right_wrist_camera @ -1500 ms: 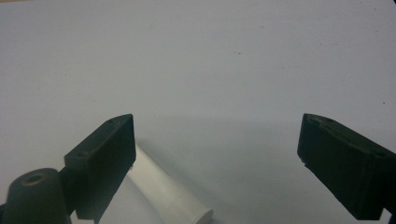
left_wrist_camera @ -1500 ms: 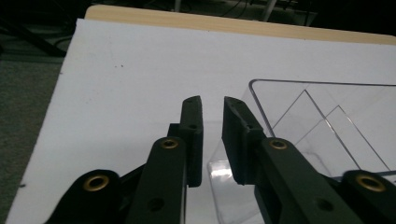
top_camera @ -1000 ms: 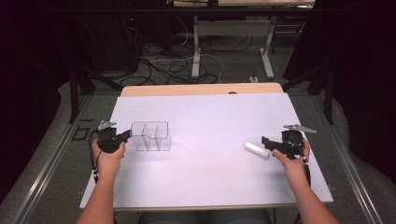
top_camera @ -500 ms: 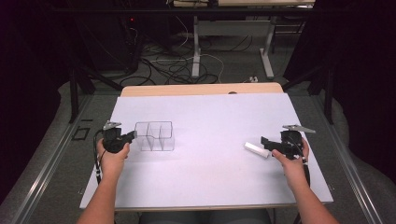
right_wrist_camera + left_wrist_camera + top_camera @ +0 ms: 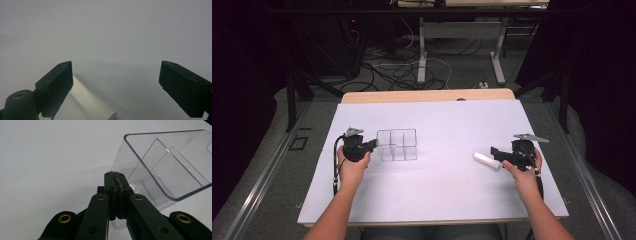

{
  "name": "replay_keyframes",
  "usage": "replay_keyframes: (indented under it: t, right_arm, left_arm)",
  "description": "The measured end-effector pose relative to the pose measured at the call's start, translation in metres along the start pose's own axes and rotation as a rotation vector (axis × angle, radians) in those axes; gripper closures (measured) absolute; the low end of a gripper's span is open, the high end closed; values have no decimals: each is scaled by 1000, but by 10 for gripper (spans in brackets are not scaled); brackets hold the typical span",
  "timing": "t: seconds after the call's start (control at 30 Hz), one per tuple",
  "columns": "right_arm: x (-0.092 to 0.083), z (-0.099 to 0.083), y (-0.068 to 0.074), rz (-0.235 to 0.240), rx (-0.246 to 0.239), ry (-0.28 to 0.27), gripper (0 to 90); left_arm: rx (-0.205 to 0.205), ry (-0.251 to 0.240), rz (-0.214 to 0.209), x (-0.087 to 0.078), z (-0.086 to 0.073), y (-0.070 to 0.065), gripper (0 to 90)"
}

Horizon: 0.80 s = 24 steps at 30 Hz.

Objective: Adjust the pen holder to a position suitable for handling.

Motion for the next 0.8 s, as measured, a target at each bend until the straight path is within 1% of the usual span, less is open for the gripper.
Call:
replay_keyframes:
  t: [0.2, 0.3, 0.33, 0.43, 0.53, 0.63, 0.8]
  right_arm:
    - [0, 0, 1, 0, 7, 2, 115]
    - [1, 0, 1, 2, -2, 3, 115]
    - [1, -1, 1, 1, -3, 5, 115]
    - [1, -1, 2, 2, -3, 5, 115]
    - [1, -1, 2, 2, -3, 5, 115]
    - [1, -1, 1, 2, 0, 7, 115]
    - [1, -1, 1, 3, 0, 8, 115]
  left_arm:
    - [10, 5, -23, 10, 4, -16, 900]
    - [-1, 2, -42, 15, 5, -26, 900]
    - [3, 6, -44, 16, 6, -29, 900]
    - [-11, 2, -58, 21, 7, -39, 900]
    - [-8, 8, -66, 25, 8, -46, 900]
    - [-30, 7, -74, 29, 8, -54, 900]
    - [-38, 15, -85, 35, 9, -67, 900]
Point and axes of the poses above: each handheld gripper's, and its own axes: x roughly forward along the jaws, z roughly out of its top, y roughly to its left, the point moved 4 cm from there along x, roughly forward along the jaws, and after that the axes turned 4 degrees about z, right-handed, at the moved point
